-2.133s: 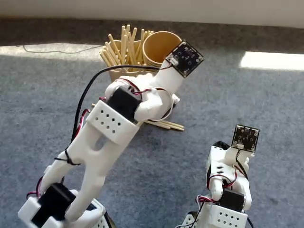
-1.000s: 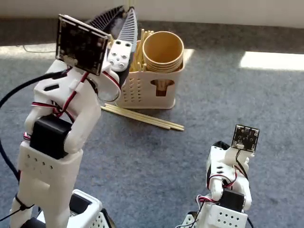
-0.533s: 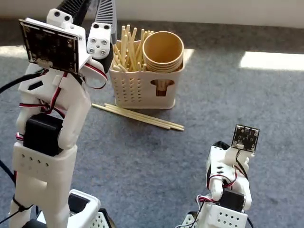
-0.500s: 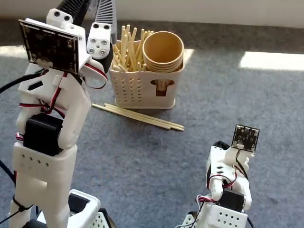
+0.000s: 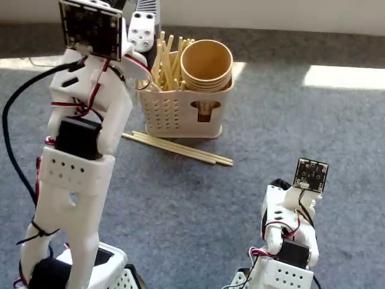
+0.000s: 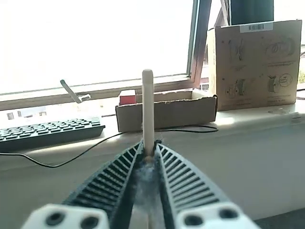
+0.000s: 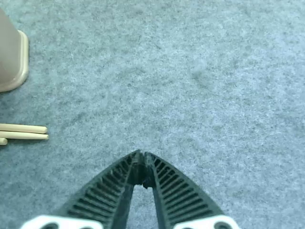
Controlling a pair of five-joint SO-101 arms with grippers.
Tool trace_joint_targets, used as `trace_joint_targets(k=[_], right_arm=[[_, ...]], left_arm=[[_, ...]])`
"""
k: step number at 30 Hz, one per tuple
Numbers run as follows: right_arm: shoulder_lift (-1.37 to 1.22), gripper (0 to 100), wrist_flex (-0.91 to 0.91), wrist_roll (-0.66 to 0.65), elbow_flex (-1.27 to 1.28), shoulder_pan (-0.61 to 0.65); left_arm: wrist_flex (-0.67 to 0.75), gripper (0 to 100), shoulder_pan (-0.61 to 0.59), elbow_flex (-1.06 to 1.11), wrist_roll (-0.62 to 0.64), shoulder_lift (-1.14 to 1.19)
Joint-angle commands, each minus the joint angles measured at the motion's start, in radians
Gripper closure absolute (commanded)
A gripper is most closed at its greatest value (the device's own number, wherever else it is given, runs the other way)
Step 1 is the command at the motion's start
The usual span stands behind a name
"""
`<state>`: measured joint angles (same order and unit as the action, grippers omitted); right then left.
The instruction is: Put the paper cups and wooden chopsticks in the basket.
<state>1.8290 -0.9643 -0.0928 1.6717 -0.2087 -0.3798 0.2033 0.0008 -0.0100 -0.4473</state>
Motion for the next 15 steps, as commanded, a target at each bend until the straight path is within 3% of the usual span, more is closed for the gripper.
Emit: trace_joint_targets(k=[1,8,15], right_arm=[[0.008,99.3,0.028,0.002,0.137,-0.012],[0.008,99.3,0.028,0.002,0.137,-0.012],[0.008,99.3,0.028,0.002,0.137,-0.012]], left_arm=[[0.048,99,-0.013,-0.031,0.048,0.022],[0.048,99,-0.033,-0.019,0.051,0.073],[-0.044,99,-0.05,0.013,0.052,0.07]])
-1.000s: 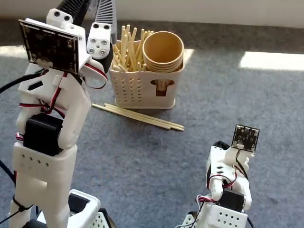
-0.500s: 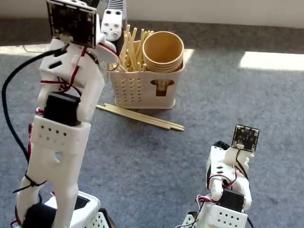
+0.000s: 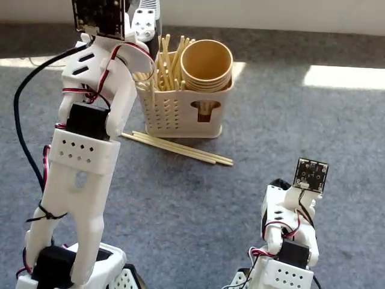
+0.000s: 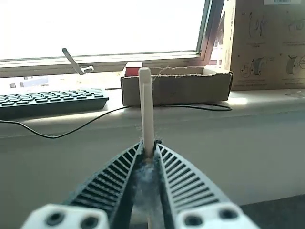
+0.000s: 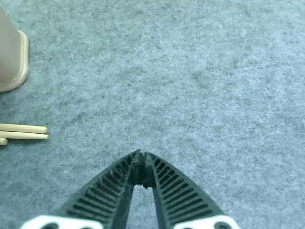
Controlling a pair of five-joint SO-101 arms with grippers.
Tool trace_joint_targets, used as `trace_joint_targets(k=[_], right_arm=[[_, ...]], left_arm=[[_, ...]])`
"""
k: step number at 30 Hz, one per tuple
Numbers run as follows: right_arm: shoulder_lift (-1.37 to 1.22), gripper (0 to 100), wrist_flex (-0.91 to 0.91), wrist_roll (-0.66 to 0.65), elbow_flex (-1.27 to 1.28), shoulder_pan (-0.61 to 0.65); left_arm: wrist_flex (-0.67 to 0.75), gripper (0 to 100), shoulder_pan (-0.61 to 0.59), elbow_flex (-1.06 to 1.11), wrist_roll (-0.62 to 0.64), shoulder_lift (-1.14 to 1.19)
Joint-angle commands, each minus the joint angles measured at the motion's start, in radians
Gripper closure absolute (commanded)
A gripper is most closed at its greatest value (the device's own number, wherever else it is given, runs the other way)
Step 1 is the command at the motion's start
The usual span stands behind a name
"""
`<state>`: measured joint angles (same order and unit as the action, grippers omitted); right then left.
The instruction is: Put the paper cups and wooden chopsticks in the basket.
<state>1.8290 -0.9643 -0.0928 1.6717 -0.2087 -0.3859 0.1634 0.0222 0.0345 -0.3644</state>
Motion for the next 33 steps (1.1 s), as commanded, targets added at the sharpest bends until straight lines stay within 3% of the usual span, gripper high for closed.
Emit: trace_joint_targets(k=[1,19,23,33], right_arm=[[0.008,99.3,0.028,0.002,0.137,-0.012],[0.008,99.3,0.028,0.002,0.137,-0.012],[0.008,99.3,0.028,0.002,0.137,-0.012],[0.008,99.3,0.028,0.002,0.137,-0.012]], left_arm=[[-0.054,99,-0.01,-0.002,0.008,-0.013],[-0.063,99,-0.005,0.341,0.008,-0.01],[-0.071,90,-0.013,0.346,0.011,-0.016],[-0.423,85,-0.01,0.133,0.04,-0.176]])
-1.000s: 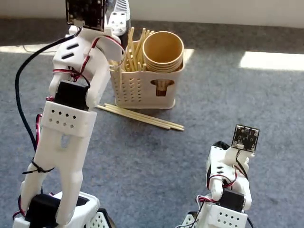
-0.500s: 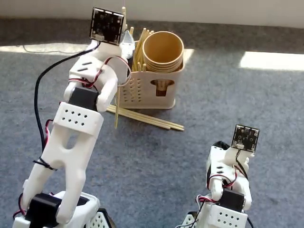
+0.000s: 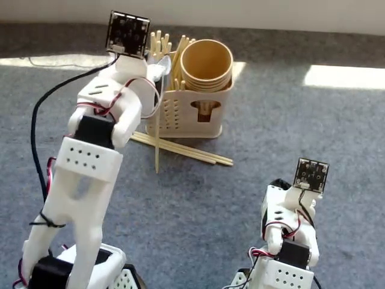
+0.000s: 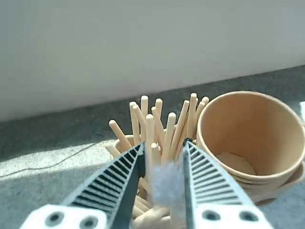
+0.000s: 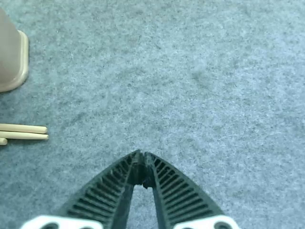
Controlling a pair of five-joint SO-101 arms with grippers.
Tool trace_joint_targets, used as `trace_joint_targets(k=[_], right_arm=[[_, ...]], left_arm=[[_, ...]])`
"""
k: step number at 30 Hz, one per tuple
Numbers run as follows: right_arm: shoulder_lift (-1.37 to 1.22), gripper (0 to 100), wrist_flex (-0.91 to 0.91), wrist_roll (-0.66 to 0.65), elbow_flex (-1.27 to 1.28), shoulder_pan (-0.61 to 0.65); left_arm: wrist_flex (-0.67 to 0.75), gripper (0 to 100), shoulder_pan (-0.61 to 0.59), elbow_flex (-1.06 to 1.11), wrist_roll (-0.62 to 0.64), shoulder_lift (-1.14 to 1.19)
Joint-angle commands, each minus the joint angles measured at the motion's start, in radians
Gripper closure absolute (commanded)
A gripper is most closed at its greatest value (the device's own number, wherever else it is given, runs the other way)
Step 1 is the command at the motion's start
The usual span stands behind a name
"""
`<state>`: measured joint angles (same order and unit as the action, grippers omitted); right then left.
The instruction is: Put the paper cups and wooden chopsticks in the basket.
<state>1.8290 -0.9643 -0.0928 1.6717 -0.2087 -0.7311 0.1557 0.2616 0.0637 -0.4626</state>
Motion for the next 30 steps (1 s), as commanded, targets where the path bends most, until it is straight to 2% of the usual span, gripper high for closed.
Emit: trace_joint_targets(k=[1,8,14,21,26,30], right_arm=[[0.008,99.3,0.028,0.002,0.137,-0.012],[0.008,99.3,0.028,0.002,0.137,-0.012],[0.008,99.3,0.028,0.002,0.137,-0.012],[0.008,99.3,0.028,0.002,0.137,-0.012],[0.008,99.3,0.028,0.002,0.137,-0.012],[0.008,99.3,0.028,0.002,0.137,-0.012]], left_arm=[[-0.103,85,-0.002,-0.125,0.011,-0.093],[-0.27,85,-0.002,-0.194,0.011,-0.165],[-0.468,85,-0.001,-0.182,-0.057,-0.226],[-0.654,85,-0.002,-0.179,-0.058,-0.231],[-0.621,85,-0.002,-0.038,-0.058,-0.237],[-0.474,85,-0.002,0.117,-0.057,-0.237]])
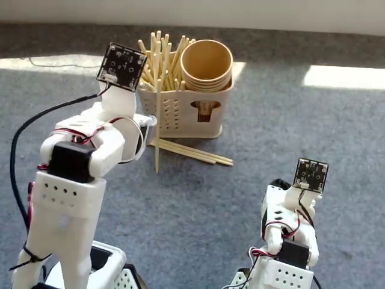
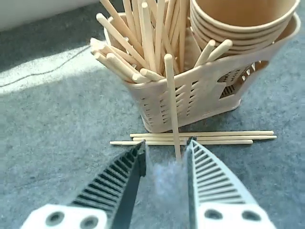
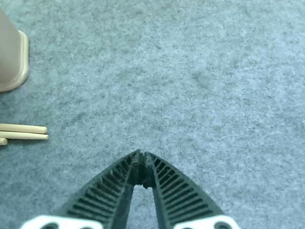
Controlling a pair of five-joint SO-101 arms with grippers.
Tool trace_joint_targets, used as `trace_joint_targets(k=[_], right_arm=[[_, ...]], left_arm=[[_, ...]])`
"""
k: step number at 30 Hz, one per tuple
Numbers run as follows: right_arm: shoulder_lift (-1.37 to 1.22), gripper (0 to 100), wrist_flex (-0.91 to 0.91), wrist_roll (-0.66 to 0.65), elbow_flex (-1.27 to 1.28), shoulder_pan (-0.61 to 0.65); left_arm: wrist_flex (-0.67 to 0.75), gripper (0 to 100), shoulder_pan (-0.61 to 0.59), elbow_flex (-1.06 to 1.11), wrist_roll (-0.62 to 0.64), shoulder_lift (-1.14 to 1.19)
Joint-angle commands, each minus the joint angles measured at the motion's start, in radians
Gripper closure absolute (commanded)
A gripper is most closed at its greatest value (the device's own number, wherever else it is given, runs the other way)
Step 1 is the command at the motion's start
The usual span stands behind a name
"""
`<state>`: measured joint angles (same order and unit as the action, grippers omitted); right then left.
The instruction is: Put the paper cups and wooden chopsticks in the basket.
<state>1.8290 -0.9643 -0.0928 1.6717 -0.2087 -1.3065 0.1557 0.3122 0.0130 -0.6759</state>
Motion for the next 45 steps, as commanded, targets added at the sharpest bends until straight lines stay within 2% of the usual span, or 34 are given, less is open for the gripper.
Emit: trace_joint_targets(k=[1,9,19,21,25,28,37,42,45], right_arm=[[0.008,99.3,0.028,0.002,0.137,-0.012],[0.008,99.3,0.028,0.002,0.137,-0.012],[0.008,99.3,0.028,0.002,0.137,-0.012],[0.008,99.3,0.028,0.002,0.137,-0.012],[0.008,99.3,0.028,0.002,0.137,-0.012],[0.008,99.3,0.028,0.002,0.137,-0.012],[0.008,99.3,0.028,0.002,0.137,-0.012],[0.008,99.3,0.028,0.002,0.137,-0.012],[0.008,99.3,0.028,0.002,0.137,-0.012]], left_arm=[[0.138,85,-0.002,0.101,-0.005,-0.024],[0.397,85,-0.001,0.323,0.043,-0.019],[0.612,85,-0.001,0.495,0.044,-0.018],[0.64,88,-0.001,0.521,0.044,-0.018],[0.644,97,0.01,0.535,0.044,-0.025],[0.641,99,0.03,0.533,0.044,-0.025],[0.433,99,0.042,0.473,0.044,-0.139],[0.422,99,0.042,0.483,0.044,-0.226],[0.423,93,0.042,0.512,0.044,-0.225]])
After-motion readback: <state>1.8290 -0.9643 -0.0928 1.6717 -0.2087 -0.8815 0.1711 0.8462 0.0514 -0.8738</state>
